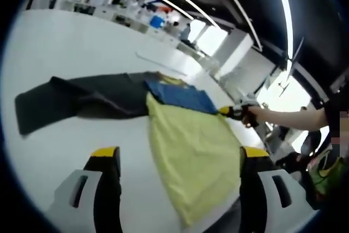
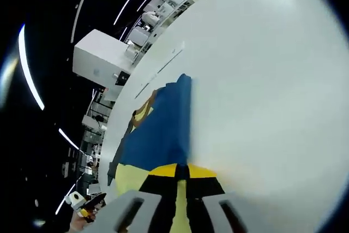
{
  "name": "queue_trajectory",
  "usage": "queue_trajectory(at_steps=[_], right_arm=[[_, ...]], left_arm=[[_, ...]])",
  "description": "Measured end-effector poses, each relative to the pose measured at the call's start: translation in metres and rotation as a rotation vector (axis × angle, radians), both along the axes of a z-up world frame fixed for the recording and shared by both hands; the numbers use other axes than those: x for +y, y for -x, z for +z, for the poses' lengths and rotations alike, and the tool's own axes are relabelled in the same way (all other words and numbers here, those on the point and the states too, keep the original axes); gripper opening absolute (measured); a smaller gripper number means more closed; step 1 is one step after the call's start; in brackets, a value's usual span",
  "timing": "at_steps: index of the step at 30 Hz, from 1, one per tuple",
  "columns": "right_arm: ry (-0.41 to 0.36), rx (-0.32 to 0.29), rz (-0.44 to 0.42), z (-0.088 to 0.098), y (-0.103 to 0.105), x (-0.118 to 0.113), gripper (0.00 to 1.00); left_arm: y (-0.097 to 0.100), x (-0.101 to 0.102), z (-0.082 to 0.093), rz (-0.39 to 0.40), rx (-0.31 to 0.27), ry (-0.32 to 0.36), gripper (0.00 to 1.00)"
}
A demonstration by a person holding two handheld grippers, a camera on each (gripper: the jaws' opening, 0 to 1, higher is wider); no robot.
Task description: Fold the garment on the visible template until the final outline fits inside the template.
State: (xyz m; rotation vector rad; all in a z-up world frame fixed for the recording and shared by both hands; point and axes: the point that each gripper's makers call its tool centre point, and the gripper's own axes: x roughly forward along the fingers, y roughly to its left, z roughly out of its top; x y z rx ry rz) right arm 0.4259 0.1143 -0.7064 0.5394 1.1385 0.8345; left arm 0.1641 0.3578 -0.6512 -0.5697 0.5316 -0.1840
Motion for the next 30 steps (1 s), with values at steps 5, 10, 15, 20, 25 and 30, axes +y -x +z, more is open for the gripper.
queue_trajectory(at_steps=[5, 10, 15, 20, 25, 30], right_arm=[[-0.006, -0.012, -0.011, 0.004, -0.005, -0.006, 0.00], [0.003, -0.033, -0.029, 0.005, -0.014, -0.013, 0.00], [0.014, -0.030, -0.031, 0.002, -0.013, -0.017, 0.00], [0.063, -0.083, -0.032, -0.001, -0.018, -0.024, 0.00], [0.061, -0.083, -0.057, 0.000, -0.023, -0.028, 0.00], [0.064, -0.088, -0.080, 0.001, -0.029, -0.032, 0.00]], left_arm=[[0.002, -0.001, -0.001, -0.005, 0.004, -0.001, 0.85], [0.002, -0.001, -0.002, -0.005, 0.008, 0.000, 0.84], [0.001, -0.001, -0.002, -0.003, 0.009, 0.001, 0.84], [0.001, -0.001, -0.003, -0.004, 0.012, 0.001, 0.84], [0.001, -0.001, -0.003, -0.003, 0.014, 0.001, 0.84], [0.000, 0.000, -0.005, -0.003, 0.014, 0.002, 0.84]])
